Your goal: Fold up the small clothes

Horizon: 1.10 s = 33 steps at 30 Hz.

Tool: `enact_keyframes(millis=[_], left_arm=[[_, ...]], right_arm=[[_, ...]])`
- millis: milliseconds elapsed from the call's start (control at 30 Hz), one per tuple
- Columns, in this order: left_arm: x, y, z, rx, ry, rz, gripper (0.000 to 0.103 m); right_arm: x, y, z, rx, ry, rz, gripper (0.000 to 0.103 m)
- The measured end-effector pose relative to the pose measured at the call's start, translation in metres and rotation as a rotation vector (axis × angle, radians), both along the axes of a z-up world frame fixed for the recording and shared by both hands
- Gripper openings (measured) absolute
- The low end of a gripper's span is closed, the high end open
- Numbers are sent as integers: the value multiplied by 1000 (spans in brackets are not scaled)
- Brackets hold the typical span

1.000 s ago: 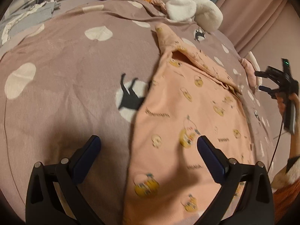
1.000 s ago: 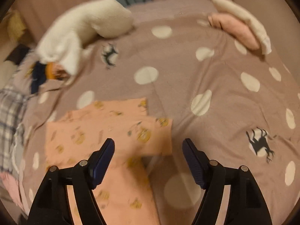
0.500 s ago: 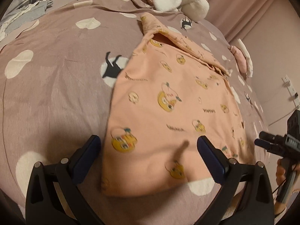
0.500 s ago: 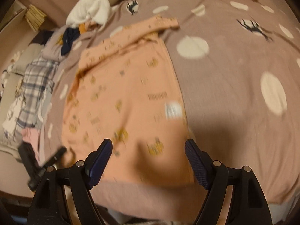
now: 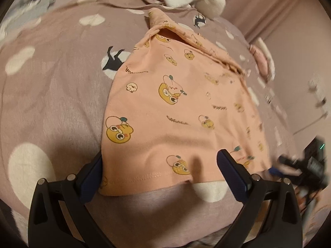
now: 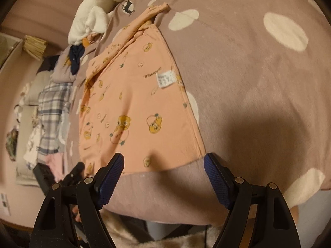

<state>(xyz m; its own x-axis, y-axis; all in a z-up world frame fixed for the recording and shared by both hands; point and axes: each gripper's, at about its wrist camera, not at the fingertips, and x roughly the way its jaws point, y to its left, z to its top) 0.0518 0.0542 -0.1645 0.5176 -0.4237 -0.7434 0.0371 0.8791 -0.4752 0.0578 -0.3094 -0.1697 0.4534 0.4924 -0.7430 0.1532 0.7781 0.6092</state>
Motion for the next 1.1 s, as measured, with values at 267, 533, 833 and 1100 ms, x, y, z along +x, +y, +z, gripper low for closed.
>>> enact_keyframes(millis=[267, 533, 833, 1100], left_arm=[[2, 30, 0, -267, 93, 79, 75], [-1, 29, 3, -139, 162, 55, 52], [-14, 48, -7, -365, 233, 102, 73], [4, 42, 2, -307, 184, 152, 48]], right_arm=[[-3, -11, -7, 114, -20, -28, 79], [-7, -9, -3, 79, -33, -23, 79], [-10, -14, -6, 82, -31, -41, 79], [-10, -13, -6, 85, -41, -49, 79]])
